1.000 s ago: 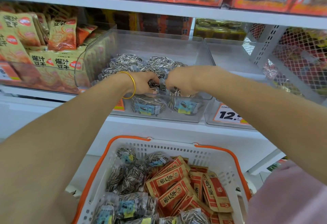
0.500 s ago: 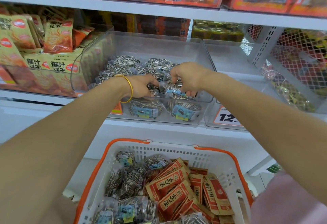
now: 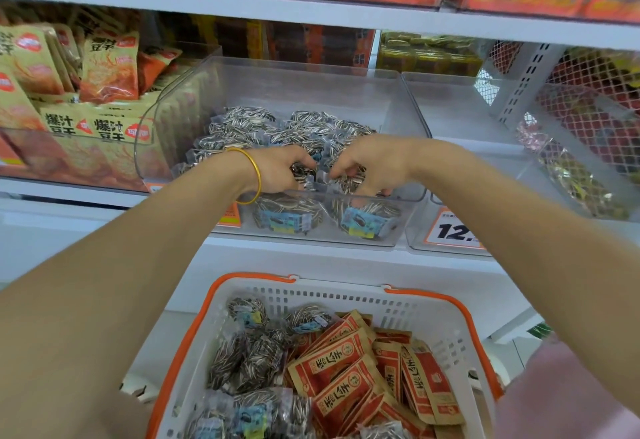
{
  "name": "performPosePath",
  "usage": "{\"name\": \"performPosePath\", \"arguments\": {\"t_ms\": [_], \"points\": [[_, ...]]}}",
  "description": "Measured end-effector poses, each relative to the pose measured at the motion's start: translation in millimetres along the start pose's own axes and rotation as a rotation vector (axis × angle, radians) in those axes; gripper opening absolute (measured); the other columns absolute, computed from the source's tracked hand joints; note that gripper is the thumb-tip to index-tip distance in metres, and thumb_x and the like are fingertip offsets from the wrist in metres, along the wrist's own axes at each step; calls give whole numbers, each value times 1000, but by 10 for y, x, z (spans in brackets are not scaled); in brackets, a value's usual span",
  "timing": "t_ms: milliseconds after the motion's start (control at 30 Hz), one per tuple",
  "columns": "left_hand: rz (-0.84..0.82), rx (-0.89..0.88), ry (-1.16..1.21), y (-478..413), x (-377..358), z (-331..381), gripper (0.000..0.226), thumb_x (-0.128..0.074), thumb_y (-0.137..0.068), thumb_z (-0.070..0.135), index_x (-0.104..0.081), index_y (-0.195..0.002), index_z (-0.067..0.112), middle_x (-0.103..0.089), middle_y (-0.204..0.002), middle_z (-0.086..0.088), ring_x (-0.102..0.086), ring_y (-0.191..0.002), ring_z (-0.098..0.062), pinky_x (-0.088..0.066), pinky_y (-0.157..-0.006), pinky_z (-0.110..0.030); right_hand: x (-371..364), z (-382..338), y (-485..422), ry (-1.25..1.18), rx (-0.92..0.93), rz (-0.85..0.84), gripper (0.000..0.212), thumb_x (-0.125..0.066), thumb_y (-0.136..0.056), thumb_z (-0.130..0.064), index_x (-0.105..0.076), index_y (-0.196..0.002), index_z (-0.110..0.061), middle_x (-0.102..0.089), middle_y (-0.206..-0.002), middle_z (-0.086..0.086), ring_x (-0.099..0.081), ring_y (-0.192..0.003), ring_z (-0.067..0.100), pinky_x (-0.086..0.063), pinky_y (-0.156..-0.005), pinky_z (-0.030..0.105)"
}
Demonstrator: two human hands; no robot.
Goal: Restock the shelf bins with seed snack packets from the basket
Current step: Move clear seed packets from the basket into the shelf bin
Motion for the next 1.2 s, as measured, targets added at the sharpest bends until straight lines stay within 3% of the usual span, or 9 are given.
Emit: {"name": "performPosePath", "arguments": {"t_ms": [234, 334, 434, 567, 634, 767, 967, 1067, 1201], "points": [[-16, -3, -11, -23, -10, 0, 53, -59, -90, 13, -40, -138, 25, -38, -146, -5, -38, -130, -23, -33, -104, -29, -11, -92, -110, 225, 90, -1, 56, -81, -68, -33, -49, -113, -21, -52, -102, 6, -65, -77, 31, -51, -52, 32], [-25, -9, -20, 3, -17, 35, 53, -59, -90, 12, -40, -138, 25, -38, -146, -5, -38, -130, -23, -33, -103, -29, -48, -62, -136, 148, 52, -38, 58, -80, -70, -30, -46, -115, -19, -51, -107, 10, -65, -74, 30, -49, -47, 30], [16, -37, -110, 90, 67, 124, 49, -58, -90, 10, -45, -136, 20, -42, -143, -4, -41, -128, -24, -33, -100, -26, 90, -79, 72, 117, 31, 61, 56, -73, -78, -31, -51, -127, -16, -54, -109, 8, -59, -79, 24, -48, -63, 30], [526, -233, -321, 524, 531, 402, 35, -56, -89, 13, -56, -123, 10, -57, -124, -15, -50, -116, -33, -35, -99, -38, 372, -188, 948, -128, 134, 622, 32, -67, -86, -22, -60, -117, -15, -63, -101, 3, -51, -77, 6, -35, -67, 15], [795, -414, -284, 1052, 505, 585, 27, -50, -87, 9, -59, -113, 8, -62, -109, -14, -54, -103, -33, -36, -92, -39, 27, -205, 1307, -379, 210, 680, 20, -66, -85, -15, -64, -106, -15, -62, -87, -2, -54, -69, -1, -39, -64, 7], [638, -610, -247, 1581, -470, 687, 24, -46, -86, 9, -63, -103, 7, -65, -99, -9, -52, -92, -24, -42, -79, -36, -1432, 109, 959, -325, 15, 299, 17, -61, -89, -16, -66, -105, -15, -65, -94, 0, -62, -87, 14, -48, -77, 24], [167, -484, -236, 1295, -1467, 390, 36, -36, -86, 24, -64, -106, 16, -66, -99, -2, -63, -89, -23, -50, -62, -30, -3155, 475, 622, -228, -142, -285, 26, -54, -88, -15, -63, -111, -6, -64, -113, 9, -58, -107, 27, -46, -89, 32], [137, -471, -261, 1233, -1609, 307, 36, -35, -89, 24, -63, -109, 16, -66, -103, -4, -62, -94, -24, -52, -68, -35, -3355, 437, 634, -199, -135, -337, 35, -50, -91, -12, -51, -126, -6, -58, -125, 11, -53, -115, 29, -41, -88, 28], [70, -468, -232, 1153, -1804, 218, 33, -38, -90, 20, -63, -111, 14, -64, -109, -5, -60, -99, -25, -53, -76, -42, -3536, 484, 527, -243, -131, -250, 24, -49, -93, -12, -51, -116, -21, -60, -105, 3, -59, -108, 23, -41, -78, 23]]}}
Point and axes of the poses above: each hand's wrist, its own y-axis away from the middle knuckle, its own x-axis out of the back of the hand, z = x × y, the point moved 9 cm from there along -y, towards the middle knuckle
